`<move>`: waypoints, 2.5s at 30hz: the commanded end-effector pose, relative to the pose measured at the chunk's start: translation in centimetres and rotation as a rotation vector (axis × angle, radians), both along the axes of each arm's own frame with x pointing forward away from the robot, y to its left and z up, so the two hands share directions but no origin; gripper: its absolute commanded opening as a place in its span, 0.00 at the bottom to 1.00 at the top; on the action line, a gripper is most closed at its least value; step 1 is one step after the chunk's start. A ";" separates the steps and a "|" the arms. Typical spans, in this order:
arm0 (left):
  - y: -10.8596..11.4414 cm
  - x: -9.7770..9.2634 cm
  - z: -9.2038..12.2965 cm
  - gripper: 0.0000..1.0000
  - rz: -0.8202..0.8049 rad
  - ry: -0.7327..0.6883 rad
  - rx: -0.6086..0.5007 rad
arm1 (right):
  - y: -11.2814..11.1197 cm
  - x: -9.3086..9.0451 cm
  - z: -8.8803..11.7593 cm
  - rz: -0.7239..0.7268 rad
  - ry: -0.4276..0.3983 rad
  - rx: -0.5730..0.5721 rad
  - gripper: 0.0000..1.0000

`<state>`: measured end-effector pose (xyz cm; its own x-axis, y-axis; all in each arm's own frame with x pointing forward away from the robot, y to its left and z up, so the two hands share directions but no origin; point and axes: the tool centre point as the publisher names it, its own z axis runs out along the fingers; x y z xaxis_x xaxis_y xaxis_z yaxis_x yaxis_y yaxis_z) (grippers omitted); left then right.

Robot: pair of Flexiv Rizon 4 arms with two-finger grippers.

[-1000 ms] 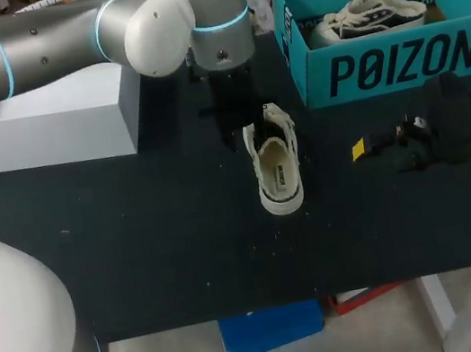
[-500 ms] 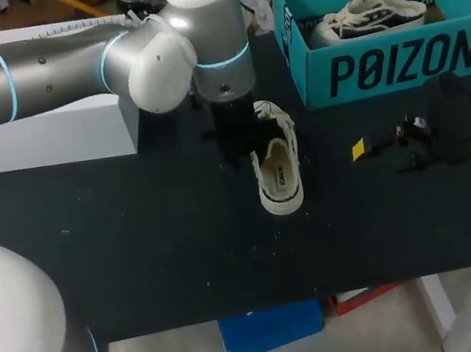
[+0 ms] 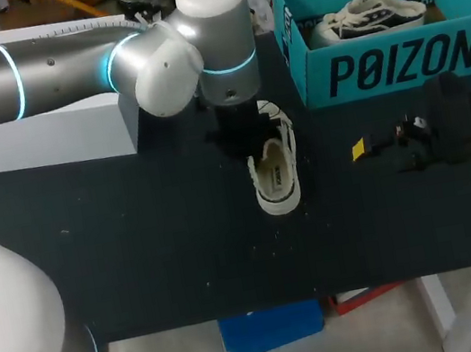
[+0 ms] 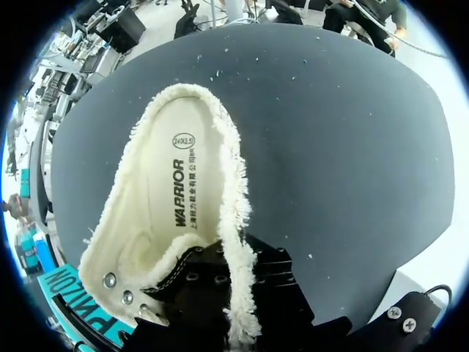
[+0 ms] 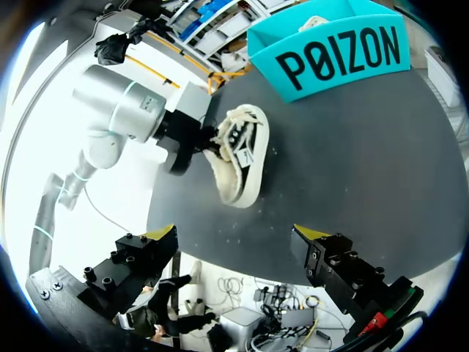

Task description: Take the shoe out of the shoebox, open the shoe tongue, remove and reinsert the insole, then place the shoe into the shoebox

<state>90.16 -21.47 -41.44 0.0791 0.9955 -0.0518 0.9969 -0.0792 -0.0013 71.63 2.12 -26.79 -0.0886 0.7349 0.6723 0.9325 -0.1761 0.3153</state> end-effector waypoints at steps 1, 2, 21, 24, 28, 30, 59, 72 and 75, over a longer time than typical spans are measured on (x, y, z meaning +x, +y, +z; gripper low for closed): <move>0.1 -0.3 0.9 0.00 -0.004 0.037 -0.036 | 0.1 0.0 0.0 -0.001 0.002 -0.003 1.00; 0.0 -0.4 1.6 0.00 -0.010 0.048 -0.047 | 0.1 0.0 0.0 -0.001 0.002 -0.003 1.00; 2.7 0.5 22.6 0.00 0.058 -0.156 -0.073 | 0.1 0.0 0.0 -0.001 0.002 -0.003 1.00; 4.5 0.8 24.8 0.00 0.113 -0.197 -0.091 | 0.1 0.0 0.0 -0.001 0.002 -0.003 1.00; 8.1 1.4 27.0 0.00 0.265 -0.241 -0.146 | 0.1 0.0 0.0 -0.001 0.002 -0.003 1.00; 10.2 1.7 27.5 0.00 0.335 -0.262 -0.163 | 0.1 0.0 0.0 -0.001 0.002 -0.003 1.00; 38.4 3.8 24.6 0.00 0.874 -0.211 -0.277 | 0.1 0.0 0.0 -0.001 0.002 -0.003 1.00; 44.6 8.9 22.0 0.00 1.022 -0.193 -0.344 | 0.1 0.0 0.0 -0.001 0.002 -0.003 1.00; 44.6 8.9 22.0 0.00 1.022 -0.193 -0.344 | 0.1 0.0 0.0 -0.001 0.002 -0.003 1.00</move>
<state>98.34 22.87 -19.25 -0.7396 0.5284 -0.4169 0.5682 0.8222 0.0340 71.63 2.11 -26.80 -0.0886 0.7350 0.6723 0.9325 -0.1760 0.3153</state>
